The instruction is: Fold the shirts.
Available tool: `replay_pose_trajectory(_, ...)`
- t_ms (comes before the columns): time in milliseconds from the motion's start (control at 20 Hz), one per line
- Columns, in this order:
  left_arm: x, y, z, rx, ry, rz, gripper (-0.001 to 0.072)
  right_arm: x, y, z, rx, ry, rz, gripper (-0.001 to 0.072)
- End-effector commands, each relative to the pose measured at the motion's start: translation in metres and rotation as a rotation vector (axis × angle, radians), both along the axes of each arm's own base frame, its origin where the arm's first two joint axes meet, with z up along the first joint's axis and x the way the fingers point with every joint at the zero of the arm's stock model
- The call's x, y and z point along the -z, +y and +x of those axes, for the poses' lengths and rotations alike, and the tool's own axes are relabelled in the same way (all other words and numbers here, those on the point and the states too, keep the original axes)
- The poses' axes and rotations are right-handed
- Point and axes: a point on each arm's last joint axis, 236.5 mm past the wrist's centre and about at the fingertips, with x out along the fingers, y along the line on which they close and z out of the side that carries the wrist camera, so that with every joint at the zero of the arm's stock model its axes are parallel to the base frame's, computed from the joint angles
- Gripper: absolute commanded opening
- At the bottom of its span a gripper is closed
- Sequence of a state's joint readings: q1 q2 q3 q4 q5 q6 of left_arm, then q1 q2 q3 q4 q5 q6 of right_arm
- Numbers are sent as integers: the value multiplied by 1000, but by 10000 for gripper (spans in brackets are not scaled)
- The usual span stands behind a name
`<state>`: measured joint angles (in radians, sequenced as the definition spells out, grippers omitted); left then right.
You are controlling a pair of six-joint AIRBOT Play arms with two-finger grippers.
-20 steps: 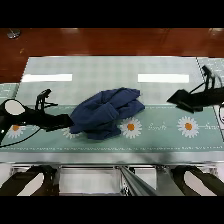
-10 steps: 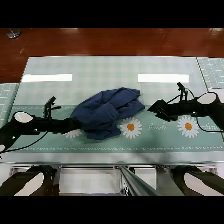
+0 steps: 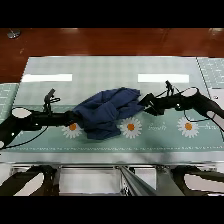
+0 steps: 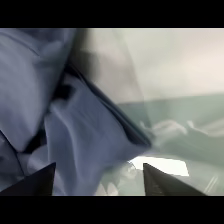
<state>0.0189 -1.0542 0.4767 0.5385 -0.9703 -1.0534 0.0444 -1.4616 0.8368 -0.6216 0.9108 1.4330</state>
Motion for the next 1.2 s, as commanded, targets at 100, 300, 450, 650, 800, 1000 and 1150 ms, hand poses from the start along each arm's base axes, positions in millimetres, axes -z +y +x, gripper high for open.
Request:
replay_pose_trajectory(100, -23, -8, 17, -37, -37, -72, 26, 14, 41, 14, -53, 74, 34, 308)
replay_pose_trajectory(300, -79, -9, 50, -7, -175, -100, 26, -56, 53, 47, -211, -131, 32, 19)
replay_pose_trajectory(450, -165, 9, 92, -22, -393, -94, 26, -177, 20, 102, -177, -429, -78, 19)
replay_pose_trajectory(650, -298, 43, 128, -109, -682, -27, 24, -354, -23, 101, -163, -820, -255, 19)
replay_pose_trajectory(800, -374, 69, 120, -175, -827, 103, 24, -448, -54, 46, -120, -1039, -431, 19)
replay_pose_trajectory(1000, -444, 97, 71, -246, -992, 297, 24, -519, -92, -54, -38, -1212, -615, 19)
replay_pose_trajectory(1150, -459, 98, 16, -231, -1044, 413, 24, -539, -112, -123, 13, -1258, -699, 19)
